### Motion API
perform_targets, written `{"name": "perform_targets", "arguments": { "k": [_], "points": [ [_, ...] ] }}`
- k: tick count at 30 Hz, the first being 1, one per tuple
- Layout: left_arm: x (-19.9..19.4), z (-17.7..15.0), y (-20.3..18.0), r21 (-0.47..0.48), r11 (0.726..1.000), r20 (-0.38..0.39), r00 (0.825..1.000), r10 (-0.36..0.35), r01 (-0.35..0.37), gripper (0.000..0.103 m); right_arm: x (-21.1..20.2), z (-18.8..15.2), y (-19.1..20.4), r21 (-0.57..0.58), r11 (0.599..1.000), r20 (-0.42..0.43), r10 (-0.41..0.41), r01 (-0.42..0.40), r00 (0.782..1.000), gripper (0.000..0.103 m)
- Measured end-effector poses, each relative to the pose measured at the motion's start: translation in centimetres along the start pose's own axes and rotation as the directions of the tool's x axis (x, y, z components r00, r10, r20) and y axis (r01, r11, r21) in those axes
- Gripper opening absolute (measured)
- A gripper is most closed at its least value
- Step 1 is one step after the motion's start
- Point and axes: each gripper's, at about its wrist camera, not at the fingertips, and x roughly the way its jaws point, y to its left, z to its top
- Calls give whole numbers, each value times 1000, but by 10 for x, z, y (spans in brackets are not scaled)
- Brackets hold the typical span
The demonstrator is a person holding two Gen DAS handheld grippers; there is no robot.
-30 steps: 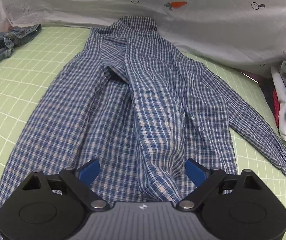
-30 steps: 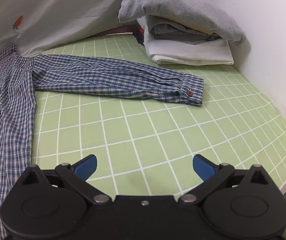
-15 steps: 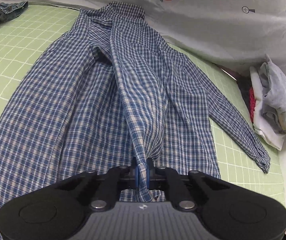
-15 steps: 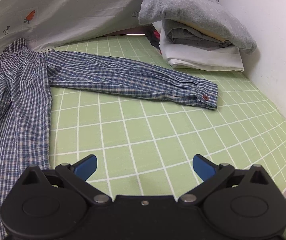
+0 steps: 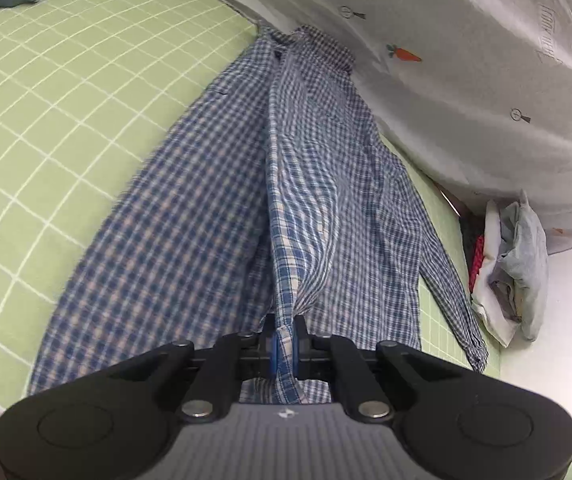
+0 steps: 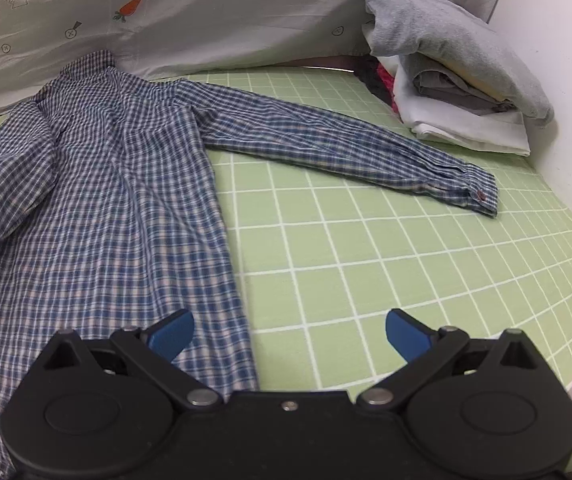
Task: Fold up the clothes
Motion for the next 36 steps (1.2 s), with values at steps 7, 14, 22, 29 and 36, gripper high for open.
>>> {"name": "perform_targets", "arguments": {
  "k": [7, 14, 22, 29, 36],
  "points": [
    [2, 6, 36, 17, 989, -41, 988, 148, -148, 13, -13, -5, 38, -37, 999, -4, 4, -4, 1000, 103],
    [19, 1, 53, 86, 978, -110, 974, 199, -190, 24, -26, -13, 63, -85, 996, -19, -9, 7, 1000, 103],
    [16, 5, 47, 89, 976, -101, 973, 207, -198, 51, -37, -16, 74, -108, 994, -7, 7, -7, 1000, 103],
    [-8, 9, 24, 86, 963, 1, 966, 257, -256, 83, -32, -1, 66, -90, 995, 5, 41, -40, 999, 103],
    [-16, 17, -18, 89, 945, 76, 948, 308, -314, 86, -29, 23, 49, -63, 995, 28, 85, -83, 996, 103]
  ]
}}
